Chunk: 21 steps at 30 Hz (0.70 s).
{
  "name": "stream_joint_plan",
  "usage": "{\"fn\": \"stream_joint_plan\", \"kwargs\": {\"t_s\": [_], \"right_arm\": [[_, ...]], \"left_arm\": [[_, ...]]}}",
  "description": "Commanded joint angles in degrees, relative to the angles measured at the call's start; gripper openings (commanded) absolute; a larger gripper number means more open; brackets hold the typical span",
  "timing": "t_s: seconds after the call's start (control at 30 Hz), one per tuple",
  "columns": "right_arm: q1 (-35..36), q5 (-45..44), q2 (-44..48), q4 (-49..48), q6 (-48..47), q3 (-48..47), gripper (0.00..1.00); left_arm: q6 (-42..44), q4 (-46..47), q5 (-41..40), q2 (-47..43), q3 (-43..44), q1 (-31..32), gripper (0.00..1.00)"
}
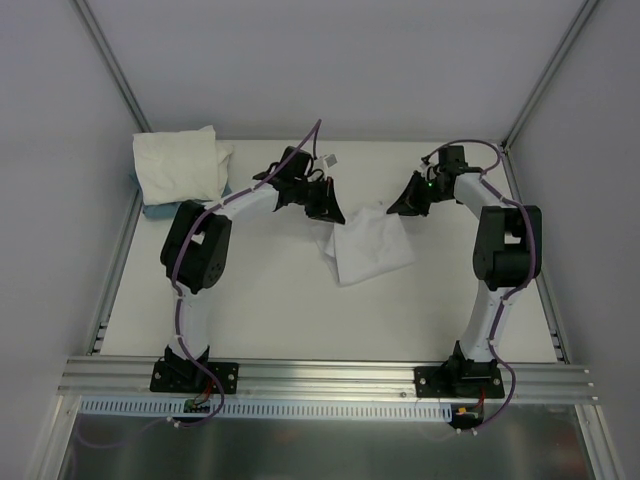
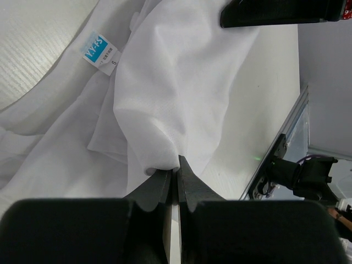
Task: Fold and stack the t-shirts
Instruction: Smooth out wrinkles on the folded tshirt
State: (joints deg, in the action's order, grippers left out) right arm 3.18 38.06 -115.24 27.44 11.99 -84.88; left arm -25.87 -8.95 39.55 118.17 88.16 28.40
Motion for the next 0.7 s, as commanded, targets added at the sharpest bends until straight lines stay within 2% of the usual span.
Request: {"fn": "stream_joint_plan", "kwargs": {"t_s": [0.0, 0.47, 0.67], "right_arm": [[0.86, 1.66, 1.42, 0.86, 0.4, -2.83, 0.0], [1.57, 1.93, 2.47, 1.39, 0.14, -2.92, 0.0], [1.92, 2.37, 1.95, 1.47, 0.14, -3.01, 0.0]], "left_arm": [[2.49, -0.63, -1.93, -4.52, -0.62, -0.37, 0.0], [4.6, -0.19, -8.34, -9.27, -3.43, -0.45, 0.0], [4.69, -1.16, -7.91, -9.18, -3.87, -0.37, 0.0]]}}
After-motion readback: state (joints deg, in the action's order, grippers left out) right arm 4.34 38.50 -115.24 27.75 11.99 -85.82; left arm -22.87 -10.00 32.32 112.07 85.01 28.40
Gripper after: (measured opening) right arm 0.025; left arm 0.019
